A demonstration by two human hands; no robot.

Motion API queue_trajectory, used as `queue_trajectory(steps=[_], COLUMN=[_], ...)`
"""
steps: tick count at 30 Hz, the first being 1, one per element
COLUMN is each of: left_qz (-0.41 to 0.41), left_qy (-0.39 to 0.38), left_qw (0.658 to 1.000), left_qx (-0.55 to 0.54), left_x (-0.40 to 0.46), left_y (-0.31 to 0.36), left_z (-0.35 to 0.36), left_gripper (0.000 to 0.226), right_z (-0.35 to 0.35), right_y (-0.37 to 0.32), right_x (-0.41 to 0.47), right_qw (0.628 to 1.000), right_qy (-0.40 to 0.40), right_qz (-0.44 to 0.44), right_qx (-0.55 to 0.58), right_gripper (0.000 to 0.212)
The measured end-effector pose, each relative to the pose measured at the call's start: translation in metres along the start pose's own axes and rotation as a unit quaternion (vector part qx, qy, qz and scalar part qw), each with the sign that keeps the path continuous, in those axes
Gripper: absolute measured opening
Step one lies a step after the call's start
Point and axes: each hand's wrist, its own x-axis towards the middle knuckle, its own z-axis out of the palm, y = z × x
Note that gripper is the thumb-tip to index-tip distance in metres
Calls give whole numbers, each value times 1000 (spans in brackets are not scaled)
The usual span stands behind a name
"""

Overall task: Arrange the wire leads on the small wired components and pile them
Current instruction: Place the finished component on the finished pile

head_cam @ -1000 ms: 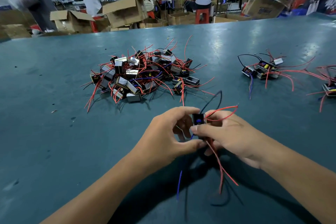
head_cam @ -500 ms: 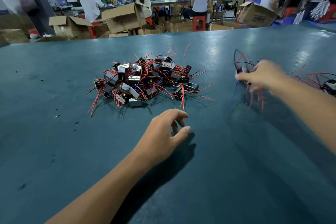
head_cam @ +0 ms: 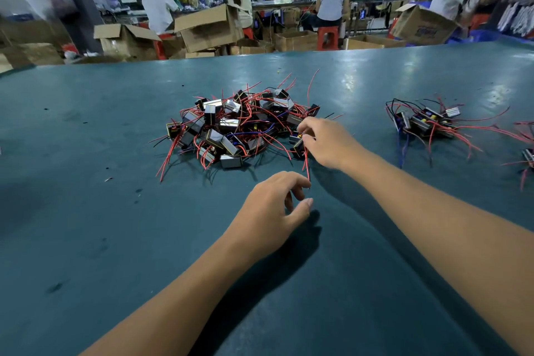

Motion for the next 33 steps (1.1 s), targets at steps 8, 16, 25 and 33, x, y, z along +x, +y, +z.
queue_trajectory(steps=[8,16,25,33], left_qz=[5,6,-65,7], left_qy=[5,28,98,-89], left_qw=[1000,999,992,981], left_qx=[22,45,53,172], left_x=[0,1,6,17], left_y=[-1,-7,-19,-33], left_z=[-3,-2,-7,-1], left_gripper=[21,15,11,56], right_z=[14,6,-45,-46], right_y=[3,-16,-22,9], right_x=[46,49,-18,-106], right_qw=[990,975,972,978], right_qy=[-51,-96,-17,1], right_qz=[74,110,134,160], right_qx=[-109,-168,195,137], right_gripper=[36,34,36,23])
